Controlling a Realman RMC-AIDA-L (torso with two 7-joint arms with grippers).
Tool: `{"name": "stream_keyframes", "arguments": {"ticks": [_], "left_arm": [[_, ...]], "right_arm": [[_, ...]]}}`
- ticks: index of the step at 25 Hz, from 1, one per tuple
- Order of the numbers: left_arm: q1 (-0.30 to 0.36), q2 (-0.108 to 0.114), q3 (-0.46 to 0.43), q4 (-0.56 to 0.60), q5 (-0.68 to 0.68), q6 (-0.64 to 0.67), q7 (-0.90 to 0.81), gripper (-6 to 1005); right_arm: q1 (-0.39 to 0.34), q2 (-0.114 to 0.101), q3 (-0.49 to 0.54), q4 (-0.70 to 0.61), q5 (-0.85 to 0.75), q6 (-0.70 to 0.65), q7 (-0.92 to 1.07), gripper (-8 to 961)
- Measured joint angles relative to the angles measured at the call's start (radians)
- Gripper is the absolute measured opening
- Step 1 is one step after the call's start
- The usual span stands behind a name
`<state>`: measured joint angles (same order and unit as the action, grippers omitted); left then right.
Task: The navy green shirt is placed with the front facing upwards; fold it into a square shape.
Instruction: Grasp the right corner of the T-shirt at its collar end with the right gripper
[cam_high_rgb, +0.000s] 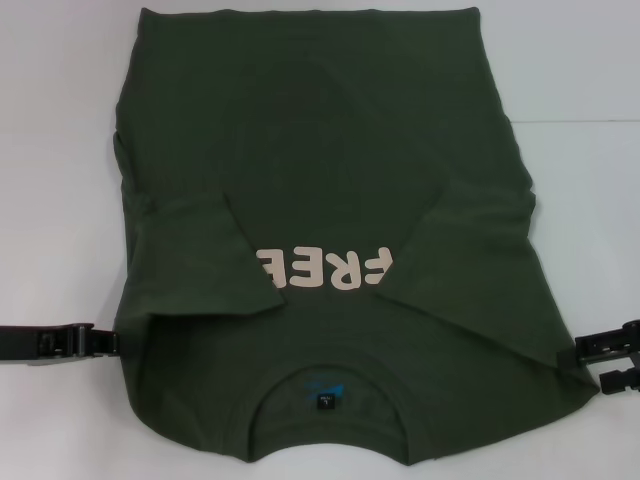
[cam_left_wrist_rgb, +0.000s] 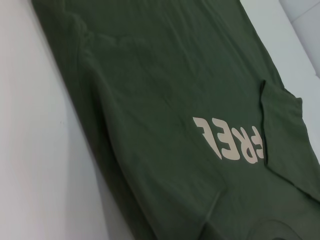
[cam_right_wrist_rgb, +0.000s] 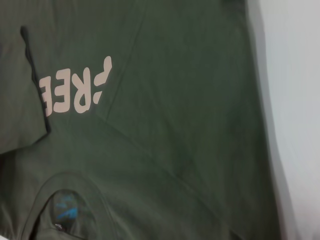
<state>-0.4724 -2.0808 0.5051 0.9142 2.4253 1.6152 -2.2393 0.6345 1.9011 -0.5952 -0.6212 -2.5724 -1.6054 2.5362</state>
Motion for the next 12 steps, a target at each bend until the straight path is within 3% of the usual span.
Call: {"name": "stream_keyframes", "arguments": {"ticks": [12], "left_arm": [[0.000, 0.000, 0.000, 0.000, 0.000, 0.000, 0.002, 64]], "right_arm": [[-0.002, 0.004, -0.004, 0.000, -0.005, 0.008, -0.002, 931]]}}
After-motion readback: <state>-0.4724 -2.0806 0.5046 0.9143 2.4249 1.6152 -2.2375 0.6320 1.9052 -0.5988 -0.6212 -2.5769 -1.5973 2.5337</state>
